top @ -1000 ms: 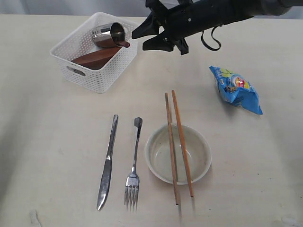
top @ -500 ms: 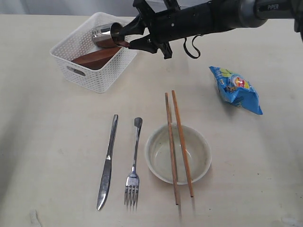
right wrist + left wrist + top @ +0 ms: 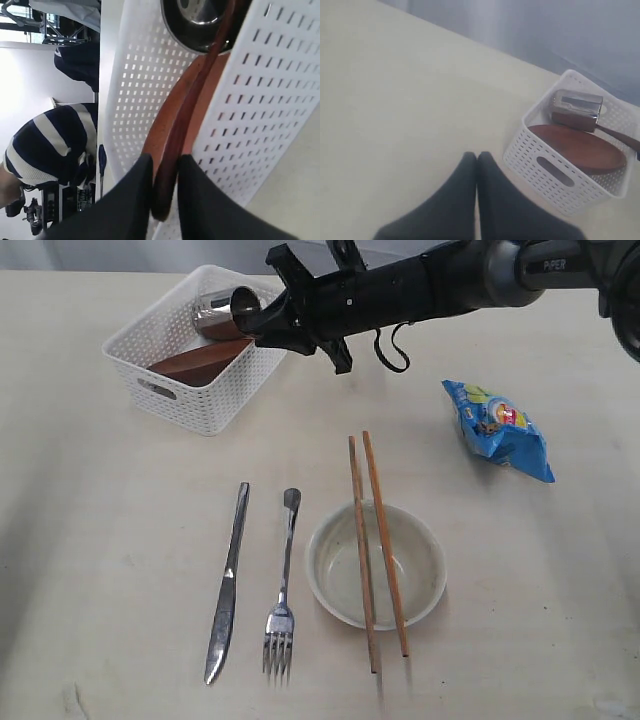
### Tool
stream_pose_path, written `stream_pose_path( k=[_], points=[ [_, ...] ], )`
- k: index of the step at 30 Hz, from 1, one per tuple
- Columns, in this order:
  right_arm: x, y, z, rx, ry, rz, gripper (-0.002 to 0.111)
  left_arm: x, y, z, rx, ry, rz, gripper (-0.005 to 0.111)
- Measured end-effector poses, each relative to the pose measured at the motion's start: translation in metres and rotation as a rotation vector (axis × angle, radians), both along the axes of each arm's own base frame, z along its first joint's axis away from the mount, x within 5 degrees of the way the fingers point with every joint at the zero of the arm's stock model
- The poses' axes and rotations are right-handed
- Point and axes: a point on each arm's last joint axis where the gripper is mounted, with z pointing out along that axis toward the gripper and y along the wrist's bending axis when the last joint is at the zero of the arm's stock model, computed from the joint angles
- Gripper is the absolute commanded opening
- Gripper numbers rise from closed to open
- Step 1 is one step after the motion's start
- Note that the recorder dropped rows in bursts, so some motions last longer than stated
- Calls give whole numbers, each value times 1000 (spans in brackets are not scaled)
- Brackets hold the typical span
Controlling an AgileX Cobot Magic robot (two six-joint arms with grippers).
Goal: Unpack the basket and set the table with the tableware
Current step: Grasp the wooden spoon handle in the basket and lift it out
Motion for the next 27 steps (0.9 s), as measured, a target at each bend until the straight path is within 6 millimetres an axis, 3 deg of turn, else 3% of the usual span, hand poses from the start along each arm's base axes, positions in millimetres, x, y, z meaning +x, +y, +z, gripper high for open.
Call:
stream_pose_path(
  k=[2, 20, 27],
  points=[
    [0, 0, 0, 0, 2, -1, 1, 0, 0, 0, 0, 0, 0, 0],
    [-7, 0, 0, -7, 70, 48, 1, 0, 0, 0, -3, 0, 2, 0],
    [-6, -12, 24, -72, 16, 56, 1, 0, 0, 0, -3, 0, 2, 0]
  ],
)
